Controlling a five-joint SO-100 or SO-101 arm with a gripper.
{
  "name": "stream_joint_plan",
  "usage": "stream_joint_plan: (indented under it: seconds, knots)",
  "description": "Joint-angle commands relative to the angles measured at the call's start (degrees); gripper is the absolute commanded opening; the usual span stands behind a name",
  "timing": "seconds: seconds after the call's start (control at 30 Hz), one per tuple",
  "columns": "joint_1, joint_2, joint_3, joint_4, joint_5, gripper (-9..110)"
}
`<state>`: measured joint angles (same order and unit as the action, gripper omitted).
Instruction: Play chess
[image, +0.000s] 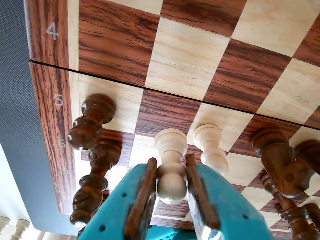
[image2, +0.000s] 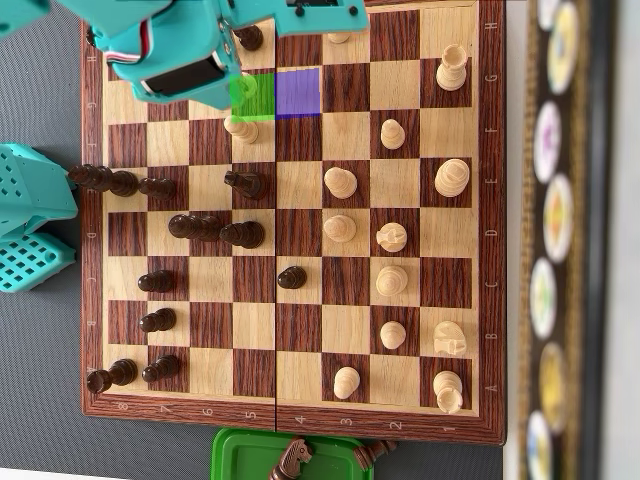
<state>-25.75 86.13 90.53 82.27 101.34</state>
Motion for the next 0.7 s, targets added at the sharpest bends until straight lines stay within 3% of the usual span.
stream_joint_plan:
  seconds: [0.0,0.67]
  knots:
    - [-0.18,-0.44,-0.53,-0.53,0.79,5]
    - [-0.97,-3.60,-0.18,-3.25,0.79,5]
